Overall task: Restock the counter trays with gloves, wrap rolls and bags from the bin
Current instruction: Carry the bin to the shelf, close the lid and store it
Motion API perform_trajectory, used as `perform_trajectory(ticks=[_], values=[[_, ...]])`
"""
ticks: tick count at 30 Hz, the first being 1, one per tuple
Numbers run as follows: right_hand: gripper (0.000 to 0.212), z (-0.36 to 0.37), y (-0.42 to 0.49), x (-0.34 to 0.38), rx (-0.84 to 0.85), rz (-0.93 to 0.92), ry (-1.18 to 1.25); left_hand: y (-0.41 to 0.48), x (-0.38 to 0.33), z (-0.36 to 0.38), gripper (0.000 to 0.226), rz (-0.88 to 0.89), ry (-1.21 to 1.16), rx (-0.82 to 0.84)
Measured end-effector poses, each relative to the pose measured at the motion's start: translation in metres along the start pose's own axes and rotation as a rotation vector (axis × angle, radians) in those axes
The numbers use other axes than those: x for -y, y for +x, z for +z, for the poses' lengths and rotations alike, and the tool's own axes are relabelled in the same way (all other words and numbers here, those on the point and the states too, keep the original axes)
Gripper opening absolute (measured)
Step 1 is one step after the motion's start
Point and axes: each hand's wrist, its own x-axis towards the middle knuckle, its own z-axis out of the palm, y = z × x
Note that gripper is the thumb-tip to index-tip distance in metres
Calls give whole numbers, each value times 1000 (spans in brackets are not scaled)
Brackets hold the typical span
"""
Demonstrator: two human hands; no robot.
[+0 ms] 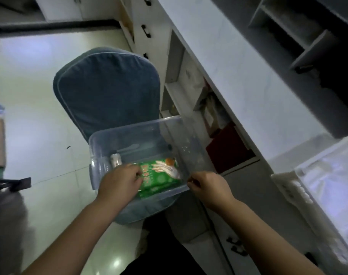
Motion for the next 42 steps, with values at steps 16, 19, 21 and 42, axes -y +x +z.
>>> perform_trajectory(ticks=[16, 19, 21, 42], values=[[24, 145, 185, -42, 556, -4, -73, 82, 95, 61, 15, -337, 96, 202], [27, 186, 201, -46, 692, 7, -101, 96, 109, 78, 16, -311, 99, 216], [31, 211, 210, -47, 795, -12, -121, 107, 118, 85, 18, -296, 99, 222], [46, 232, 208, 14, 413, 195, -274, 176, 181, 64, 18, 199, 204, 328]])
